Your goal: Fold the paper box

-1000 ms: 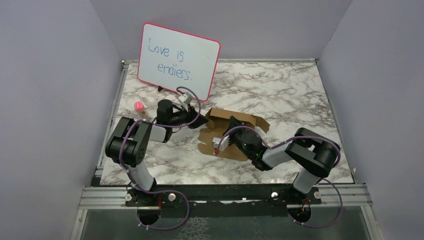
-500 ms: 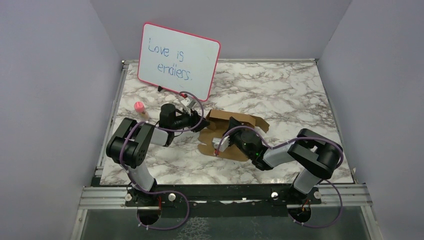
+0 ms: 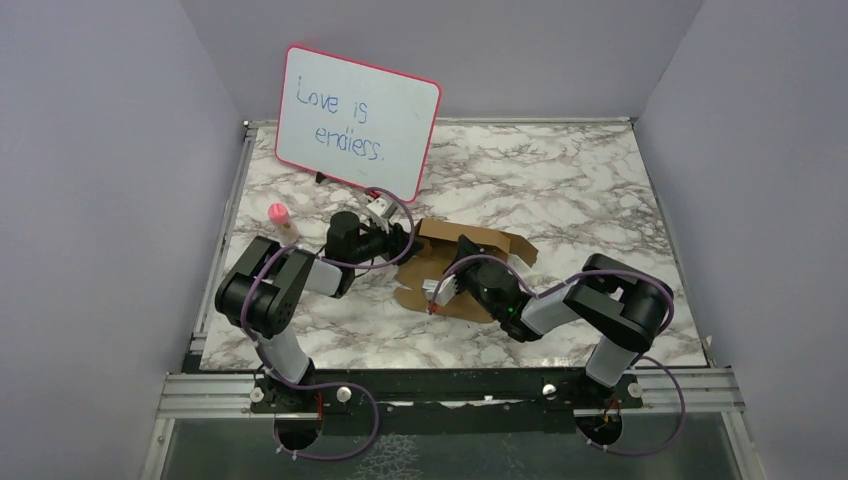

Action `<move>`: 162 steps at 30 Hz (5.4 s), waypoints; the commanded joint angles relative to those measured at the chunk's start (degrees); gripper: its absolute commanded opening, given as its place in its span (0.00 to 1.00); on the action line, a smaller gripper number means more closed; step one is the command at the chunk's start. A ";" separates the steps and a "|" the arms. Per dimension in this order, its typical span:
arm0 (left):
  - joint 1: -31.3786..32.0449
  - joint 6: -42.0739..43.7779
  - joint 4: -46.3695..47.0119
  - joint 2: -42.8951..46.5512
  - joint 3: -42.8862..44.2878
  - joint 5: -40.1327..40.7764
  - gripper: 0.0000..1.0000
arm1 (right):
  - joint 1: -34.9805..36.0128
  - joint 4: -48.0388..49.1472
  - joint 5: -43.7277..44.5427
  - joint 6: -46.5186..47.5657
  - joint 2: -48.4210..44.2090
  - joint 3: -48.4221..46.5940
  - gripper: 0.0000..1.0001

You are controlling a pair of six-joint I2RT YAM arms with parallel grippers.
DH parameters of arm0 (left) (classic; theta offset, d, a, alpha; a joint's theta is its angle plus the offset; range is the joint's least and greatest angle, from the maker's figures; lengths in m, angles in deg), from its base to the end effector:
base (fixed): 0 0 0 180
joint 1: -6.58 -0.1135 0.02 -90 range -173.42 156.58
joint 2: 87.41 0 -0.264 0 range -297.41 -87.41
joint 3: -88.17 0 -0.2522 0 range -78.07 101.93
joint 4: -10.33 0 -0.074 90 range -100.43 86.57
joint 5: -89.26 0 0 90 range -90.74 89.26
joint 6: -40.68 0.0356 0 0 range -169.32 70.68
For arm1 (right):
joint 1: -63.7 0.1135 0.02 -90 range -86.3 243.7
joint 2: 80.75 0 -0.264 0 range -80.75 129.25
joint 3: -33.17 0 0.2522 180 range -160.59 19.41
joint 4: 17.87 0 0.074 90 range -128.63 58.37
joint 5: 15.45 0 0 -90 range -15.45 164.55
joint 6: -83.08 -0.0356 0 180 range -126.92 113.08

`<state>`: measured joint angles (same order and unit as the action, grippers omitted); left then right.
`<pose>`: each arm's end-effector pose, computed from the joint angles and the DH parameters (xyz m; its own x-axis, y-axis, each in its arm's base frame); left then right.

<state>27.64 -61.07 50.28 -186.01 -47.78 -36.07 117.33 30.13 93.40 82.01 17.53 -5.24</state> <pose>0.2777 -0.1290 0.1431 -0.3964 -0.0254 -0.9177 0.7504 0.5670 -0.3398 0.1812 0.2267 0.1345 0.5721 -0.8187 0.0482 -0.1327 -0.1504 -0.9797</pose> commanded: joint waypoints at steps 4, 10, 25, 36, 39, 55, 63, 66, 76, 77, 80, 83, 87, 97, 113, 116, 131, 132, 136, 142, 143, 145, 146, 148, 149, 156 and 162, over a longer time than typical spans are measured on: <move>0.77 1.18 5.23 -0.64 -1.72 7.53 0.50 | 1.46 -1.20 2.37 2.85 1.42 -1.42 0.01; 1.95 1.04 8.69 -2.40 -1.72 9.83 0.53 | 1.70 -6.87 1.10 1.14 -0.98 -2.40 0.01; 4.19 -1.51 22.96 -5.91 -4.88 21.01 0.55 | 2.48 -6.79 0.98 0.36 -0.44 -2.49 0.01; 8.46 -1.54 33.26 -10.95 -5.90 34.64 0.55 | 2.62 -7.54 0.22 -1.21 -1.37 -2.53 0.01; 9.26 -1.65 35.48 -12.57 -5.45 37.73 0.55 | 2.60 -8.21 0.02 -1.84 -1.67 -2.68 0.01; 13.67 -6.22 31.49 -12.36 -5.05 59.96 0.46 | 2.58 -9.91 -0.83 -3.40 -2.65 -3.30 0.01; 17.48 -5.95 27.08 -10.90 -4.30 71.85 0.38 | 2.56 -10.20 -0.81 -4.09 -2.98 -3.18 0.01; 17.99 -6.53 23.61 -10.17 -3.48 74.97 0.38 | 2.57 -10.50 -0.92 -4.48 -3.40 -3.13 0.01; 19.57 -9.53 13.57 -9.27 -1.08 84.12 0.50 | 2.63 -10.68 -1.53 -5.59 -3.98 -2.95 0.01; 19.63 -10.04 12.44 -9.10 -0.88 84.77 0.50 | 2.63 -10.69 -1.55 -5.68 -4.03 -2.98 0.01; 19.61 -10.80 10.55 -9.12 -0.05 85.90 0.51 | 2.59 -10.73 -1.78 -5.78 -4.22 -3.04 0.01; 19.59 -11.66 8.84 -9.35 0.72 87.24 0.51 | 2.62 -10.91 -1.89 -5.78 -4.25 -3.13 0.01; 19.60 -13.74 5.31 -9.43 1.72 89.25 0.51 | 2.62 -10.92 -2.02 -6.11 -4.44 -2.96 0.01; 18.92 -15.46 3.19 -8.16 0.35 82.85 0.65 | 2.62 -11.11 -2.63 -7.07 -4.81 -2.91 0.01; 13.22 -10.14 24.75 -6.82 -11.32 59.69 0.78 | 2.53 -12.16 -3.26 -7.71 -5.70 -3.39 0.01; 12.41 -10.66 27.28 -7.38 -12.47 57.33 0.77 | 2.53 -12.93 -3.35 -7.93 -5.82 -3.63 0.01; 12.33 -12.32 29.38 -2.27 -17.46 49.29 0.86 | 2.49 -13.33 -4.30 -8.22 -5.82 -4.25 0.01; 12.34 -12.60 29.46 -2.29 -17.67 49.22 0.86 | 2.49 -13.30 -4.39 -8.24 -5.82 -4.21 0.01; 12.17 -13.28 29.31 -2.93 -18.31 48.88 0.86 | 2.53 -13.48 -4.47 -8.22 -5.69 -4.35 0.01; 12.08 -13.48 29.96 -5.60 -16.20 48.76 0.86 | 2.54 -13.66 -5.07 -8.57 -5.97 -4.44 0.01; 12.08 -13.81 30.51 -6.41 -15.69 48.51 0.86 | 2.54 -13.62 -5.06 -8.60 -5.90 -4.45 0.01; 12.08 -14.31 31.77 -8.18 -14.56 47.90 0.86 | 2.53 -13.62 -5.12 -8.68 -5.84 -4.51 0.01; 12.12 -14.39 32.09 -8.97 -13.96 48.01 0.85 | 2.53 -13.64 -5.13 -8.68 -5.84 -4.46 0.01; 12.11 -14.73 32.58 -10.53 -12.93 48.97 0.85 | 2.52 -13.64 -5.30 -8.85 -5.87 -4.40 0.01; 12.12 -14.83 33.03 -11.22 -12.58 49.29 0.84 | 2.51 -13.68 -5.31 -8.86 -5.89 -4.37 0.01; 12.23 -16.47 34.34 -13.49 -10.42 53.38 0.76 | 2.53 -13.57 -5.27 -8.86 -5.56 -4.36 0.01; 12.87 -17.55 32.69 -13.72 -10.46 61.52 0.57 | 2.49 -13.61 -5.11 -8.86 -5.88 -4.36 0.01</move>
<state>40.60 -76.85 80.14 -198.97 -58.25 15.60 119.95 18.81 88.02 73.86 12.63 -9.21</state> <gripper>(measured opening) 0.636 0.016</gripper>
